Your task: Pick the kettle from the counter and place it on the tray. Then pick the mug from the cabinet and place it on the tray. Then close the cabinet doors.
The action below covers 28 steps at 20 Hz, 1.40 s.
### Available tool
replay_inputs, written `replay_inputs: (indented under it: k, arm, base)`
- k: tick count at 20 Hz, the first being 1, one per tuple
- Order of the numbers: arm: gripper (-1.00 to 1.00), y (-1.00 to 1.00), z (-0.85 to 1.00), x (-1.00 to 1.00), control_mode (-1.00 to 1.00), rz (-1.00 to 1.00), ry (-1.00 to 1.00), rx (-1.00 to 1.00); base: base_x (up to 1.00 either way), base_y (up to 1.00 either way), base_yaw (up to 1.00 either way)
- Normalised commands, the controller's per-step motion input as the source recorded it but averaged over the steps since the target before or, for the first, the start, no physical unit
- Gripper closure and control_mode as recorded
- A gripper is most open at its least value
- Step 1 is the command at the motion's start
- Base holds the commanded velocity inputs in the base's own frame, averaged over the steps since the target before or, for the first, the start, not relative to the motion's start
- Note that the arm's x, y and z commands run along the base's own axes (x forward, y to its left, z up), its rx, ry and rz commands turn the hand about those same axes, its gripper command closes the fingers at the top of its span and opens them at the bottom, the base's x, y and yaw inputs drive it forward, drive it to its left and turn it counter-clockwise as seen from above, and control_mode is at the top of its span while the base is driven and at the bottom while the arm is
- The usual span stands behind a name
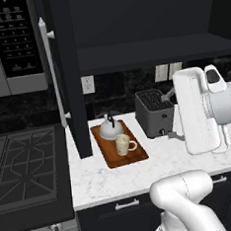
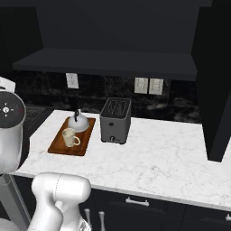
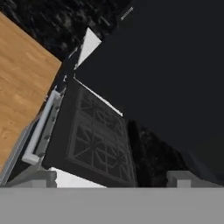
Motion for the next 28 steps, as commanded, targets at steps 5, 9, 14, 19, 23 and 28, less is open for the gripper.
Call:
replay_inputs:
  k: [5,9,14,19,23,28]
  arm:
    - [-1.00,0.46,0.21,-0.37,-1.00,0.05,-0.13,-0.07]
    - [-1.00,0.50,0.19,-0.34,-1.00,0.16,-0.28,-0.09]
    - [-1.00,0.64,0.15,-0.30,-1.00,0.11,-0.33,-0.15]
    - [-1.00,0.81,0.07,-0.16,-1.00,0.11,-0.16,-0.13]
    - [-1.00,0.88,0.13,-0.03,-1.00,0.00,0.00,-0.12]
    - [-1.00,0.63,0.11,-0.04,-1.00,0.00,-0.02,-0.08]
  base:
    - [0.00,0.00,0.00]
    - [0.00,0.00,0.00]
    - [0.00,0.00,0.00]
    - [0.00,0.00,0.00]
    - [0.00,0.00,0.00]
    - [0.00,0.00,0.00]
